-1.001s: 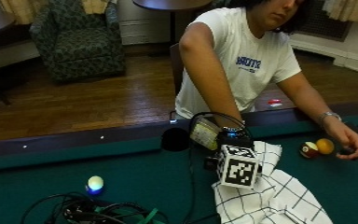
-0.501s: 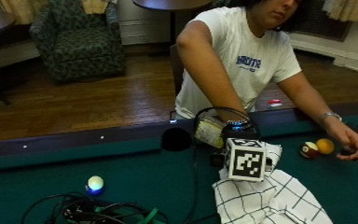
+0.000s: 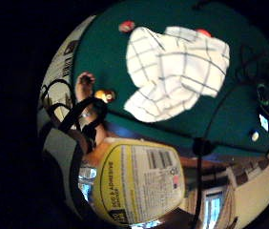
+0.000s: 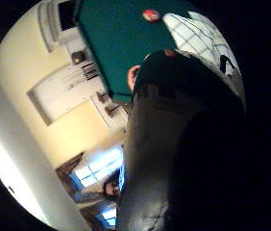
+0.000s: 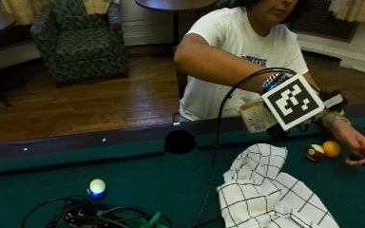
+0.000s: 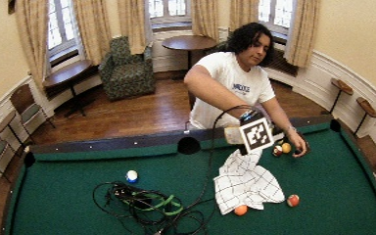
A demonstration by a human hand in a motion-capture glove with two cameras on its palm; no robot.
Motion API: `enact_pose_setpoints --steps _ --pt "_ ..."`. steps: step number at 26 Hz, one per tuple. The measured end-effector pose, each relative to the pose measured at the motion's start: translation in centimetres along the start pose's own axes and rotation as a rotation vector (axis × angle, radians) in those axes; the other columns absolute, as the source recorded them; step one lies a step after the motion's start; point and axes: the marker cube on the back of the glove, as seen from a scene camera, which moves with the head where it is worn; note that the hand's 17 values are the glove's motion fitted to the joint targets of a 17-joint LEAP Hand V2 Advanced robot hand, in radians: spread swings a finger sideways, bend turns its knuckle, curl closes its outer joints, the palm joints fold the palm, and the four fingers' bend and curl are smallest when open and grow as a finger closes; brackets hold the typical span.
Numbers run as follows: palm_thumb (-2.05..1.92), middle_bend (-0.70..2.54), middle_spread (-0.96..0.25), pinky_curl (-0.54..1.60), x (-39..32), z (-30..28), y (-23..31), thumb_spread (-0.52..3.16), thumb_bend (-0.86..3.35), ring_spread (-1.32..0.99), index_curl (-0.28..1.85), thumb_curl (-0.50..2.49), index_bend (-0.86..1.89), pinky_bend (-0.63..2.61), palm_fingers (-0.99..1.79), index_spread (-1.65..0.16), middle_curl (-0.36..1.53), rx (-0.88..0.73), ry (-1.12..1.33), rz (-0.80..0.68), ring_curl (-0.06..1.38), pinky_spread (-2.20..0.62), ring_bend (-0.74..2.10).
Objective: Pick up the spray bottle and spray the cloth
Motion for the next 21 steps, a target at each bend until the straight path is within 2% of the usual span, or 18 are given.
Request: enact_pose_setpoints --steps 11,21 --pt "0.97 0.63 -0.20 0.43 -4.6 1.9 0.5 0.34 -0.03 -0.21 0.63 0.86 0.39 0.51 1.35 -0.24 0.58 0.290 -0.353 -0.501 0.50 -0.26 0.73" --pt "0.96 0.63 -0.20 0.43 -3.7 8.4 -4.8 0.34 -0.03 -0.21 0.63 0.86 0.39 0.52 1.36 -0.24 0.58 0.501 -0.435 -0.657 0.50 -0.26 0.73"
